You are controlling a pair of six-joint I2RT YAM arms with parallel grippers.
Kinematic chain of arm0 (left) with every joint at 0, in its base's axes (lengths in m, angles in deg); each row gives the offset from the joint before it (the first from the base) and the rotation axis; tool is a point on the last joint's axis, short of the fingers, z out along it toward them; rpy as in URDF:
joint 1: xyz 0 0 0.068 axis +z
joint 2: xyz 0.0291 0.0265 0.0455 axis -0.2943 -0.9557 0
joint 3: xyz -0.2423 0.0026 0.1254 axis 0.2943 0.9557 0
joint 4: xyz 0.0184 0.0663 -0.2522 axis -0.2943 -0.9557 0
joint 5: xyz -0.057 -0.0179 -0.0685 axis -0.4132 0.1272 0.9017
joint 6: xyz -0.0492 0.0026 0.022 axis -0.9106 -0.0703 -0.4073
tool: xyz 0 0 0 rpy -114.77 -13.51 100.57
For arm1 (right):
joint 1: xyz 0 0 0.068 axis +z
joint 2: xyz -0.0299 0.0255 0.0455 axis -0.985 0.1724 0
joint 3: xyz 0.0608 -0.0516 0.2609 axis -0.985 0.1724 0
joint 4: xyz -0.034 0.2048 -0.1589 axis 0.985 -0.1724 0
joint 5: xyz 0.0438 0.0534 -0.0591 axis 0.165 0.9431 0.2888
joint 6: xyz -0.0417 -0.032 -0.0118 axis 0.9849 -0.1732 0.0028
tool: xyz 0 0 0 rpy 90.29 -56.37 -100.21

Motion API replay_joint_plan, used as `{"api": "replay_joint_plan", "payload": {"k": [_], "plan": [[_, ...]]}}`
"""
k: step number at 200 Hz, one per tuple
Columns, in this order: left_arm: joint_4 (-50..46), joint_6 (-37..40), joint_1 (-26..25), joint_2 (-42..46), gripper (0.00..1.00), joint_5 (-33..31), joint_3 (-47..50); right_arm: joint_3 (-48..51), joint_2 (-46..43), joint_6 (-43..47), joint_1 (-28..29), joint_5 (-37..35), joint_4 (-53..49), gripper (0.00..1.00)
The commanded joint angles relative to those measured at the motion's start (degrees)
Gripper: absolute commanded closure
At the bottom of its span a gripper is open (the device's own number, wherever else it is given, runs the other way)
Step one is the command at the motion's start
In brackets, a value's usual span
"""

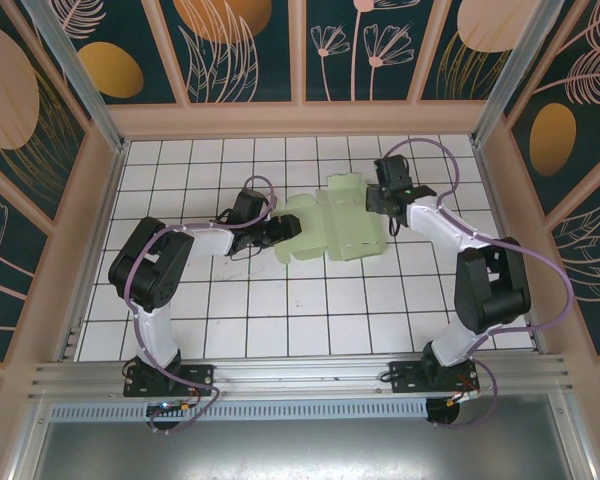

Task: Fold the paper box

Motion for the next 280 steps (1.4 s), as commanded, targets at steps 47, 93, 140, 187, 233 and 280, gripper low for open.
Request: {"api": "replay_joint_plan", "payload": {"k": [47, 93, 140, 187, 233, 280], "plan": [[-4.9, 1.4, -0.1, -2.3, 0.28, -1.4, 1.2, 3.3, 7.0, 5.1, -7.6, 23.6, 2.9, 0.53], [-4.9, 1.6, -0.2, -1.8, 0.28, -1.5, 1.7, 0.9, 11.5, 5.5, -8.0, 22.5, 0.8, 0.69], [-4.6, 1.4, -0.2, -1.4, 0.26, -1.3, 1.9, 0.4, 12.8, 7.4, -7.9, 21.8, 0.3, 0.95], [-4.0, 1.5, -0.2, 1.3, 0.19, -1.8, 1.8, 2.4, 8.0, 9.7, -6.3, 16.7, 3.8, 1.00], [-3.9, 4.5, -0.1, 5.7, 0.01, -6.1, -2.5, 6.7, 2.4, 12.9, -3.6, 8.6, 11.9, 1.00], [-7.4, 14.1, -0.1, 5.4, 0.01, -10.3, -12.0, 10.8, -2.8, 15.5, -3.0, 12.9, 18.2, 1.00]]}}
